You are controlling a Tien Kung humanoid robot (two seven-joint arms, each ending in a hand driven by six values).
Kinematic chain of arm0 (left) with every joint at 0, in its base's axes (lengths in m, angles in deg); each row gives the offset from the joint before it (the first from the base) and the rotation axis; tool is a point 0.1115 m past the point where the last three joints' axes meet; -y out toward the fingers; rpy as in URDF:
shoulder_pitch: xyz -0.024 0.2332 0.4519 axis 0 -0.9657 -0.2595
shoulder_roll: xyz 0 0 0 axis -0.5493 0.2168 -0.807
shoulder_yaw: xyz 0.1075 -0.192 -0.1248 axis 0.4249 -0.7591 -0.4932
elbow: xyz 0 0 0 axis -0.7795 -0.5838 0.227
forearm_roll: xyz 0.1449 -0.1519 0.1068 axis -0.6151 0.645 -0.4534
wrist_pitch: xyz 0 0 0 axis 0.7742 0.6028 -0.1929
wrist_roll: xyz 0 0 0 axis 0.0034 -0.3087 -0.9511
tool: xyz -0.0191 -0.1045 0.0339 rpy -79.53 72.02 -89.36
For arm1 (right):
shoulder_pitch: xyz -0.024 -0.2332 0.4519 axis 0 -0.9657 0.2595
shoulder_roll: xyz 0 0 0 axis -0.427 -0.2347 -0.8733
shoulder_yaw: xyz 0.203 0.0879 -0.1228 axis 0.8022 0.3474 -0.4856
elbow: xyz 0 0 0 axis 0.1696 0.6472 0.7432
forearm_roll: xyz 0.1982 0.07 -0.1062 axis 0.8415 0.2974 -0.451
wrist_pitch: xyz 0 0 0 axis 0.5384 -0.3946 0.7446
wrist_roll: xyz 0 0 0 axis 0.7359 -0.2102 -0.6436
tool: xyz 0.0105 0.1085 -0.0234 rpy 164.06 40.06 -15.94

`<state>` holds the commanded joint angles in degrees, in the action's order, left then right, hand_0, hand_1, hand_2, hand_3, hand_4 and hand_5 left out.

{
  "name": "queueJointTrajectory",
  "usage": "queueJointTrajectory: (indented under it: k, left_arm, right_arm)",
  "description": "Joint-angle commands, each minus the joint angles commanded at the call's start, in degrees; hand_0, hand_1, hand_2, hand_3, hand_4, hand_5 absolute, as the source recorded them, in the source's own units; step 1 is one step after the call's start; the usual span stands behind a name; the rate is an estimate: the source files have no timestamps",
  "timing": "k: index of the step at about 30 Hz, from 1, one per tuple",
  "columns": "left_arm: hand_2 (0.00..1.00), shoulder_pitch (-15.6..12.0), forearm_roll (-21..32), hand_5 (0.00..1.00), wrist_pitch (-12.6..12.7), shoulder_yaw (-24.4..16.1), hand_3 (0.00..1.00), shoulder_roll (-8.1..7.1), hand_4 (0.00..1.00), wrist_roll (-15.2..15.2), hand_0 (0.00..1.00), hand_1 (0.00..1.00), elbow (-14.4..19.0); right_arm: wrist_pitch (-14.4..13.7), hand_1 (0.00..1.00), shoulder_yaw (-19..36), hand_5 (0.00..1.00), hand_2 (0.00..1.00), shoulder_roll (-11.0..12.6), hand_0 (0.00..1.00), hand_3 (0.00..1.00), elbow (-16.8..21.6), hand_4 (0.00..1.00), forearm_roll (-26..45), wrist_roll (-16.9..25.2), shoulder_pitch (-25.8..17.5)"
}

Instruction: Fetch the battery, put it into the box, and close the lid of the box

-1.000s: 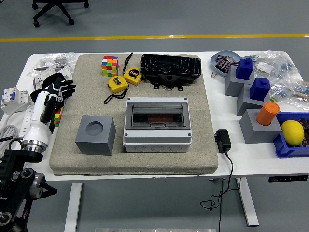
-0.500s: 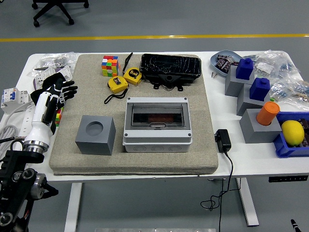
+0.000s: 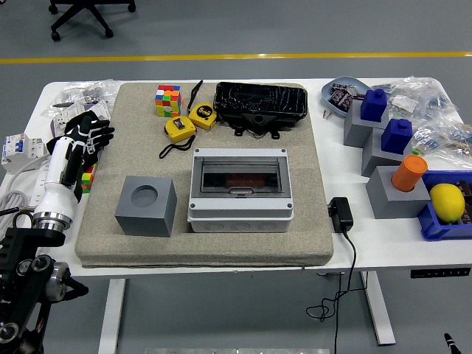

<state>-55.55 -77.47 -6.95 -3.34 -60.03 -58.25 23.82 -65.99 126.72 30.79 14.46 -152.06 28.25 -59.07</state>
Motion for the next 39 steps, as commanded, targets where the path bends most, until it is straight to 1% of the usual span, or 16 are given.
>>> queueJointTrajectory:
  k: [9,11,19,33,39]
  left_arm:
    - [0.665,-0.2,0.0,0.998,-0.3,-0.2,0.662,0.08,0.998,-0.3,0.700,0.683,-0.2]
    - [0.665,-0.3,0.1,0.998,-0.3,-0.2,0.662,0.17,0.998,-0.3,0.700,0.684,-0.2]
    - [0.665,0.1,-0.1,0.998,-0.5,-0.1,0.662,0.30,0.998,-0.3,0.701,0.685,-0.2]
    - [0.665,-0.1,0.3,0.998,-0.2,0.3,0.661,0.04,0.998,-0.3,0.701,0.685,-0.3]
    - [0.665,-0.1,0.0,0.998,-0.4,0.4,0.661,0.00,0.998,-0.4,0.700,0.685,-0.4]
  right_arm:
    - [-0.3,0.760,0.3,0.998,0.758,0.1,0.834,0.788,0.0,0.998,-0.3,0.1,0.1]
    - [-0.3,0.764,0.4,0.998,0.764,0.1,0.850,0.790,0.0,0.998,-0.5,0.0,0.1]
    - [-0.3,0.766,0.5,0.998,0.766,0.0,0.852,0.790,0.0,0.998,-0.4,-0.2,-0.1]
    - [-0.3,0.764,0.3,0.998,0.761,0.0,0.849,0.787,0.0,0.998,-0.4,-0.3,0.3]
    - [-0.2,0.764,0.4,0.998,0.760,-0.1,0.851,0.785,0.0,0.998,-0.7,-0.5,0.0]
